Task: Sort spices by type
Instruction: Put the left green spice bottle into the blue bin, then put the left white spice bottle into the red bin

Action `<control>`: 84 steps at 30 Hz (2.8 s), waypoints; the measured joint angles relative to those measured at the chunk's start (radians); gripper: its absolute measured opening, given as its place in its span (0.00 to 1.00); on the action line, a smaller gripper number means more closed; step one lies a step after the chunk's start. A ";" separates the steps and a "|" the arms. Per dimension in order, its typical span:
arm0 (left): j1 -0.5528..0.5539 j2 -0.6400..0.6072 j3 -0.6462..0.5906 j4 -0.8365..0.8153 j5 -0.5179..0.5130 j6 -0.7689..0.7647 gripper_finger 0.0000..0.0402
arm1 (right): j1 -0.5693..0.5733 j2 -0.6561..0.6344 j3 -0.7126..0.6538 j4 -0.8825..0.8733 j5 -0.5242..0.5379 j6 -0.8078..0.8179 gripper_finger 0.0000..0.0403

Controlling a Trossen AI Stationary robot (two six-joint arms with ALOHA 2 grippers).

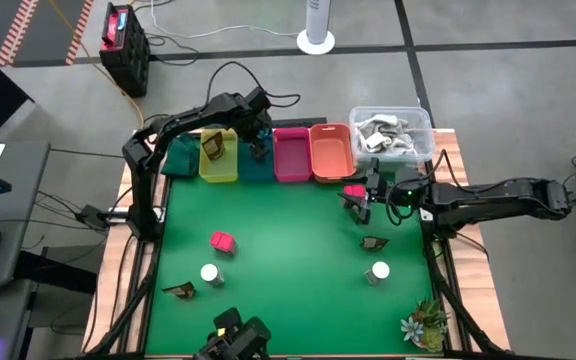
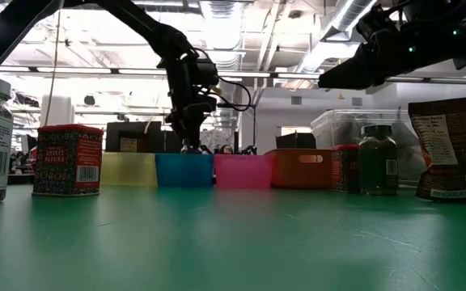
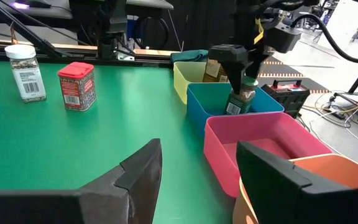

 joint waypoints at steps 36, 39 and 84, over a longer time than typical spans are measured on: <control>-0.418 -0.368 0.000 -0.086 0.052 0.133 0.71 | -0.026 0.000 0.000 -0.066 0.000 -0.004 0.58; -0.499 -0.386 0.000 -0.194 0.053 0.015 0.71 | -0.026 0.000 0.000 -0.087 0.001 -0.001 0.58; -1.274 -0.489 -0.441 -0.232 -0.128 -1.211 0.71 | -0.148 0.000 0.216 -0.233 0.006 -0.193 0.58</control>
